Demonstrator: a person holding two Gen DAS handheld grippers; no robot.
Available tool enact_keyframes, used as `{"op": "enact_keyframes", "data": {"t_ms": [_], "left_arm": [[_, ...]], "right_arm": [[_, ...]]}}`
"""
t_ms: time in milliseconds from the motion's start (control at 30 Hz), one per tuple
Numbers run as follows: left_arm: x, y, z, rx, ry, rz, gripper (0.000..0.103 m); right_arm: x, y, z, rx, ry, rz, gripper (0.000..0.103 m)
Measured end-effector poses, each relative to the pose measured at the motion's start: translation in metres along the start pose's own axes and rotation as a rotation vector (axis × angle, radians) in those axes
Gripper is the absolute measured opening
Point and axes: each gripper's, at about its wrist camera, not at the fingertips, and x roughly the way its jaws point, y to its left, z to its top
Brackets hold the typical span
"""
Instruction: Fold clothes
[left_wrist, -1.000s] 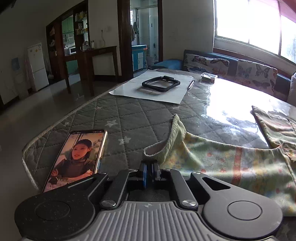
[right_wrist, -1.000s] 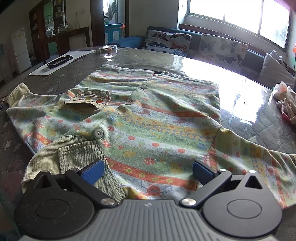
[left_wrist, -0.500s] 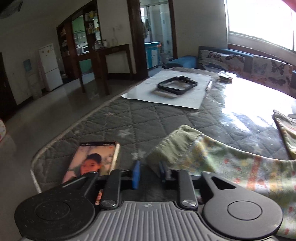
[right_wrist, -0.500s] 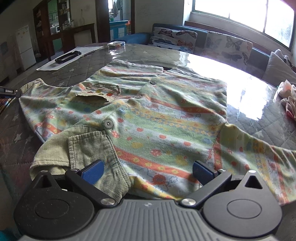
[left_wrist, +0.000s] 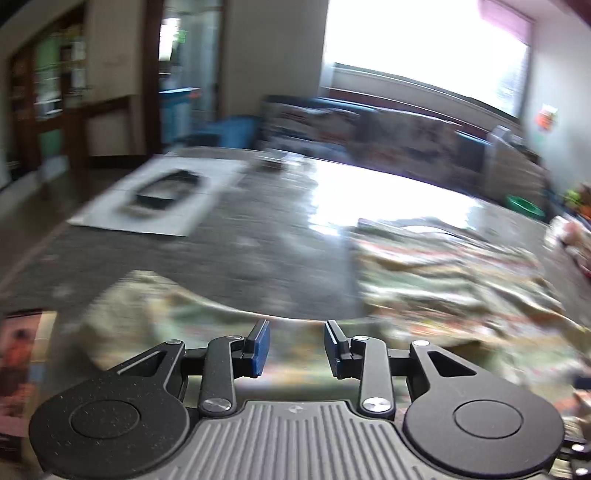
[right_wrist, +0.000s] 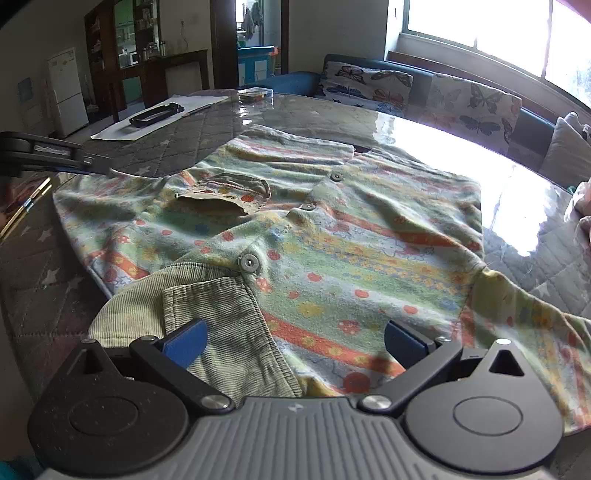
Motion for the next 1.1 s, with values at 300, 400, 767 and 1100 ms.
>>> {"op": "enact_keyframes", "data": {"t_ms": [300, 400, 767, 1100], "left_arm": [[0.020, -0.069, -0.026, 0.173, 0.044, -0.093, 0.042], [0.017, -0.079, -0.038, 0.251, 0.023, -0.053, 0.048], [-0.003, -0.123, -0.021, 0.255, -0.004, -0.192, 0.049], [0.005, -0.189, -0.048, 0.381, 0.053, -0.354, 0.052]], "right_arm": [[-0.006, -0.021, -0.013, 0.060, 0.011, -0.016, 0.103], [-0.015, -0.029, -0.014, 0.064, -0.012, -0.022, 0.103], [-0.017, -0.104, -0.020, 0.216, -0.038, -0.170, 0.103], [-0.035, -0.170, -0.047, 0.349, -0.040, -0.296, 0.103]]}}
